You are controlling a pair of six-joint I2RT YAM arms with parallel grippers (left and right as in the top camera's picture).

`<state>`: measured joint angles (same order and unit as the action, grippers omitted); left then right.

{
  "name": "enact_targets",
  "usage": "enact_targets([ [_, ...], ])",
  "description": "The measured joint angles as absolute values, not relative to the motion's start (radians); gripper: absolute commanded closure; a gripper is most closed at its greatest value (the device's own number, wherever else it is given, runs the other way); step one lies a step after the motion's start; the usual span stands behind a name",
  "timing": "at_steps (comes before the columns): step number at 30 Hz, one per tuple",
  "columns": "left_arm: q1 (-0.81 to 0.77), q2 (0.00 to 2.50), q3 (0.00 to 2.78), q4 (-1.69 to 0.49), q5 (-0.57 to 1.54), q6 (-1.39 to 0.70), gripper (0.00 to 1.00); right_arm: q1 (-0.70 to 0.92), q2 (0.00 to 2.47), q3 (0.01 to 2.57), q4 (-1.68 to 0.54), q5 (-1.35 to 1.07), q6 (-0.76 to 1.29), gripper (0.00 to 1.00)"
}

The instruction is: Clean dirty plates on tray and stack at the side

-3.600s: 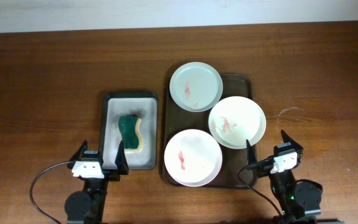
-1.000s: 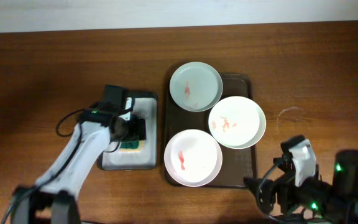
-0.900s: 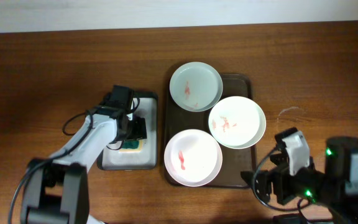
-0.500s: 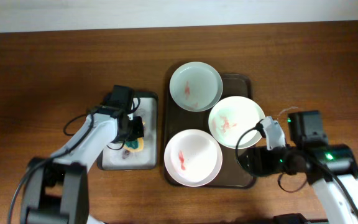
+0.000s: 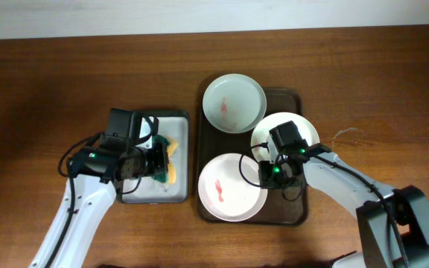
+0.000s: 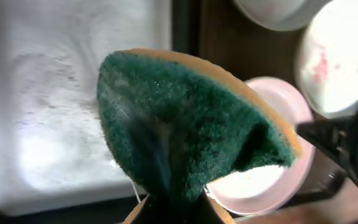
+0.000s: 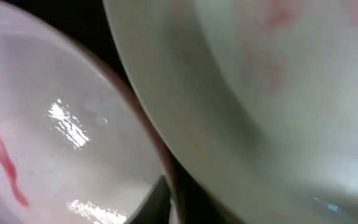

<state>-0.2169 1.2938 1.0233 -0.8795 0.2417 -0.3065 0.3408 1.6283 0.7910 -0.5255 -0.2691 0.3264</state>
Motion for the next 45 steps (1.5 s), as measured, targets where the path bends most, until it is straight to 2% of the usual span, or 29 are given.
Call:
enact_targets([
  [3, -0.243, 1.294, 1.023, -0.875, 0.287, -0.307, 1.0, 0.341, 1.628, 0.791, -0.52, -0.267, 0.388, 0.96],
  [8, -0.41, 1.34, 1.023, -0.76, 0.303, -0.388, 1.0, 0.341, 1.628, 0.793, -0.516, -0.253, 0.454, 0.96],
  [14, -0.548, 1.643, 1.02, -0.584, 0.309, -0.577, 1.0, 0.342, 1.628, 0.795, -0.518, -0.248, 0.471, 0.96],
  [16, -0.584, 1.74, 1.018, -0.461, 0.345, -0.635, 1.0, 0.343, 1.628, 0.795, -0.518, -0.247, 0.472, 0.96],
  [22, -0.677, 1.899, 1.027, -0.266, 0.447, -0.755, 1.0, 0.34, 1.625, 0.796, -0.523, -0.226, 0.476, 0.96],
  [28, -0.674, 1.913, 1.085, -0.431, 0.395, -0.772, 1.0, 0.34, 1.625, 0.796, -0.525, -0.227, 0.485, 0.96],
  [33, -0.598, 1.894, 1.105, -0.594, 0.326, -0.749, 1.0, 0.35, 1.626, 0.796, -0.519, -0.232, 0.486, 0.96],
  [37, -0.587, 1.895, 1.163, -0.748, 0.148, -0.729, 1.0, 0.35, 1.626, 0.796, -0.519, -0.232, 0.485, 0.96],
  [42, -0.586, 1.895, 1.159, -0.712, 0.149, -0.713, 1.0, 0.351, 1.626, 0.797, -0.52, -0.229, 0.488, 0.96],
  [45, -0.581, 1.906, 1.14, -0.546, 0.282, -0.711, 1.0, 0.345, 1.626, 0.801, -0.524, -0.22, 0.494, 0.96],
])
